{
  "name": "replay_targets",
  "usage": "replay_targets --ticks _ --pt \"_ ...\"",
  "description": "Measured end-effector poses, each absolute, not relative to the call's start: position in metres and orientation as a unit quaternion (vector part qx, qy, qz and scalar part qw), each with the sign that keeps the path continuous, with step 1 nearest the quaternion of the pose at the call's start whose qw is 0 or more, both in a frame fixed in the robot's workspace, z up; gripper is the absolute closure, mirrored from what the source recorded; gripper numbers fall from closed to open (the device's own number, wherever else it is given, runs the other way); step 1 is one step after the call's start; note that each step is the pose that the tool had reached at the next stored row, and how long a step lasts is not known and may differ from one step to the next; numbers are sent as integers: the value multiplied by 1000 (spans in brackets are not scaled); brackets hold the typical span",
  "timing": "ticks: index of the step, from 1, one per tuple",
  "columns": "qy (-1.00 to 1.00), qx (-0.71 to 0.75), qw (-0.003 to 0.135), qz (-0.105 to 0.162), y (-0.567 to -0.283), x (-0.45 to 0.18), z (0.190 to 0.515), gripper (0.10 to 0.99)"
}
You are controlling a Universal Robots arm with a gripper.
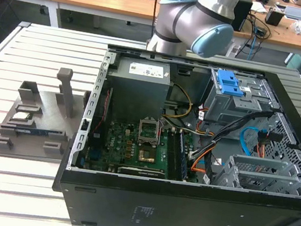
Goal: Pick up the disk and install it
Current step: 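Pick up the disk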
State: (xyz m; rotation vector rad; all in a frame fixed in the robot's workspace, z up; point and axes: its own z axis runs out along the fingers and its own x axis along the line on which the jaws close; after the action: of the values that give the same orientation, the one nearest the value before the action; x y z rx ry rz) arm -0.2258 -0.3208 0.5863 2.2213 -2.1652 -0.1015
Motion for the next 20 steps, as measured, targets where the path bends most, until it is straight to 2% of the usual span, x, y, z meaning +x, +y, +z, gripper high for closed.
replay_targets --ticks 20 --pt "-697 716 20 -33 -321 -132 586 722"
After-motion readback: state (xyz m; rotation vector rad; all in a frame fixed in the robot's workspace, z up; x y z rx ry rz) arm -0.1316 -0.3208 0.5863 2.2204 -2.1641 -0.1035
